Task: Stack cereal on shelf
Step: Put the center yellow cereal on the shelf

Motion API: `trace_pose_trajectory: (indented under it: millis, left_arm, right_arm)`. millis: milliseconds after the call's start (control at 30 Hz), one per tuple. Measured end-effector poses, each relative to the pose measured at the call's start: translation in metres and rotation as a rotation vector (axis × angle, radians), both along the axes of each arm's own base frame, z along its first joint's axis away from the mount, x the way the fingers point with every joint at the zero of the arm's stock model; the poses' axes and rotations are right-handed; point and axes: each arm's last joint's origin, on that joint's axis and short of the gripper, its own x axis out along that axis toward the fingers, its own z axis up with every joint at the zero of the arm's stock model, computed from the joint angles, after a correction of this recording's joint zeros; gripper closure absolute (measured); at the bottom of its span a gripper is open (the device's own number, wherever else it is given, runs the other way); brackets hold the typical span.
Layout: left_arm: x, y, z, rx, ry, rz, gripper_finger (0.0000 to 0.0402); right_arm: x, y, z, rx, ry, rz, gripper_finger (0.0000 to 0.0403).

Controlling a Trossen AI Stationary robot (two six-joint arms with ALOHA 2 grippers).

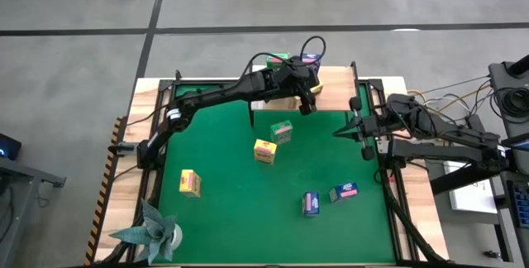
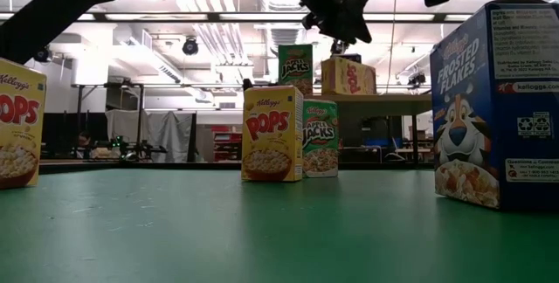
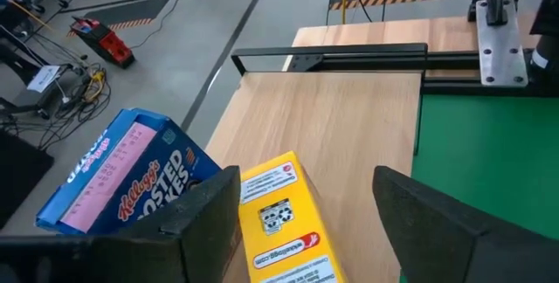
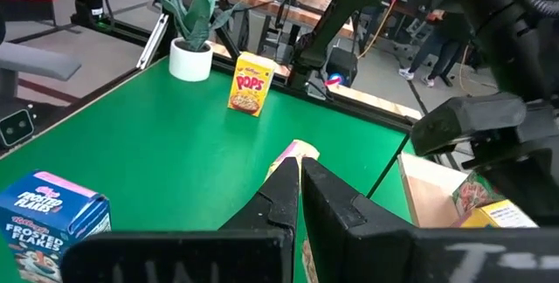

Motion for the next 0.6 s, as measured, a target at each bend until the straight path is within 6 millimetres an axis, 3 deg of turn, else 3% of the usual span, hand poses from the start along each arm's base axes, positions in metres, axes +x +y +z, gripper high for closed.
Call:
trace_pose_trajectory:
  millis: [267, 600]
  left_arm:
    - [0.0, -0.001, 0.001, 0.024, 0.012, -0.015, 0.0148]
    - [-0.003, -0.002, 0.004, 0.067, 0.038, -0.043, 0.0148]
  right_arm:
    - [0.015, -0.004, -0.006, 0.014, 0.047, 0.0, 0.0394]
    - [0.018, -0.006, -0.005, 0.018, 0.03, -0.011, 0.0394]
